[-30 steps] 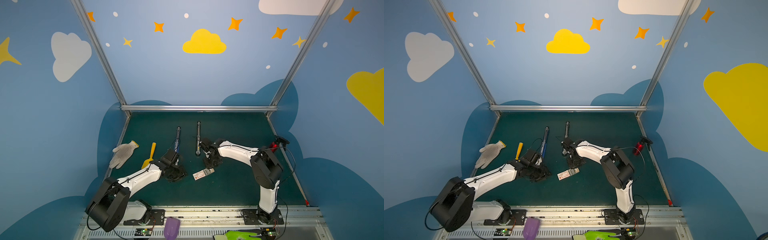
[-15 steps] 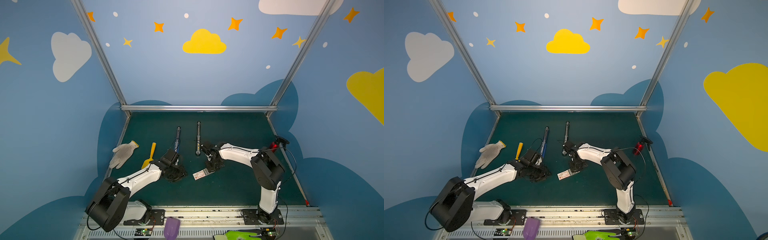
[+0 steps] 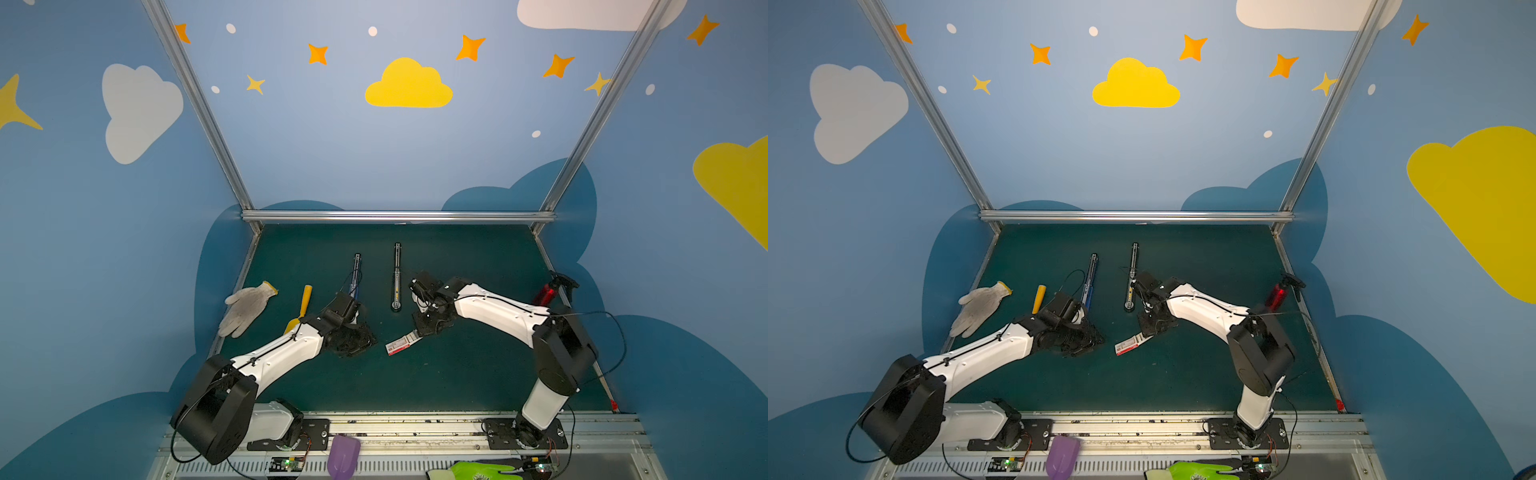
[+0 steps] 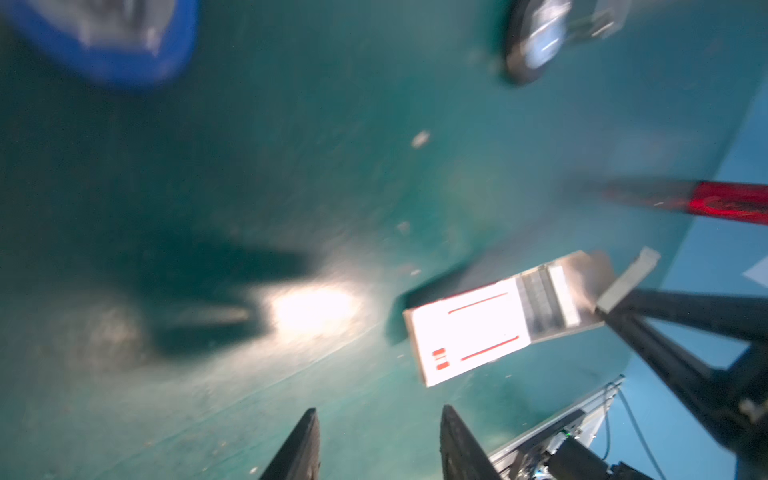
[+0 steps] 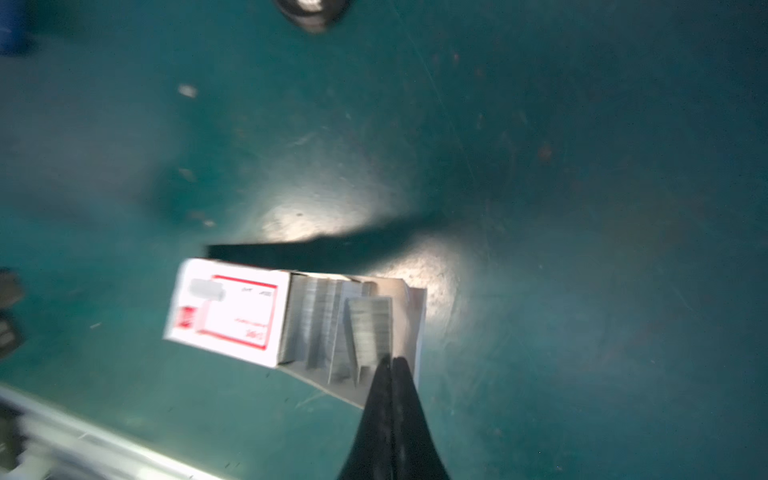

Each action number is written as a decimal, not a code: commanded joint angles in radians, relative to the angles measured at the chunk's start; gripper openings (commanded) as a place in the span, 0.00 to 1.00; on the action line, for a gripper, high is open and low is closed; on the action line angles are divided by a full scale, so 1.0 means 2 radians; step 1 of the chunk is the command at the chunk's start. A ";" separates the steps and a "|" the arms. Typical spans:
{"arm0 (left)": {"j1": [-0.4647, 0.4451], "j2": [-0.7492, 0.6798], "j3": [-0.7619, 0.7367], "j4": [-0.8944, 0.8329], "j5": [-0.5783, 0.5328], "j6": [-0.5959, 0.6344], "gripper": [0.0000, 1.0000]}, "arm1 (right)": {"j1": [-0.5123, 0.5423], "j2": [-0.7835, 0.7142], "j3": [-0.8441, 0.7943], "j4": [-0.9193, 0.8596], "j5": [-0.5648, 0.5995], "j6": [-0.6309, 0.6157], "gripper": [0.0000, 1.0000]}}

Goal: Load the staples into the stapler

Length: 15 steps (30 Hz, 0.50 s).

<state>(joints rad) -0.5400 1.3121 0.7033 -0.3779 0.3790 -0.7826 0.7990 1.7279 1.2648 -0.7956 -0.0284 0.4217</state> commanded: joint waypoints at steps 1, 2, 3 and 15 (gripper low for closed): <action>-0.001 -0.013 0.016 -0.010 -0.012 0.010 0.48 | -0.007 -0.019 -0.012 0.005 -0.026 -0.014 0.00; -0.002 -0.011 0.018 -0.010 -0.011 0.010 0.48 | -0.007 -0.019 -0.013 0.004 -0.031 -0.019 0.00; -0.001 -0.009 0.018 -0.011 -0.011 0.010 0.48 | -0.008 -0.015 -0.011 0.002 -0.034 -0.023 0.00; -0.002 -0.010 0.003 -0.007 -0.009 0.008 0.47 | 0.002 0.041 -0.038 0.029 -0.018 -0.016 0.01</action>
<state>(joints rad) -0.5400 1.3048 0.7197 -0.3790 0.3725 -0.7776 0.7902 1.7802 1.1950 -0.7555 -0.0731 0.3882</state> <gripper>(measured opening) 0.474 0.047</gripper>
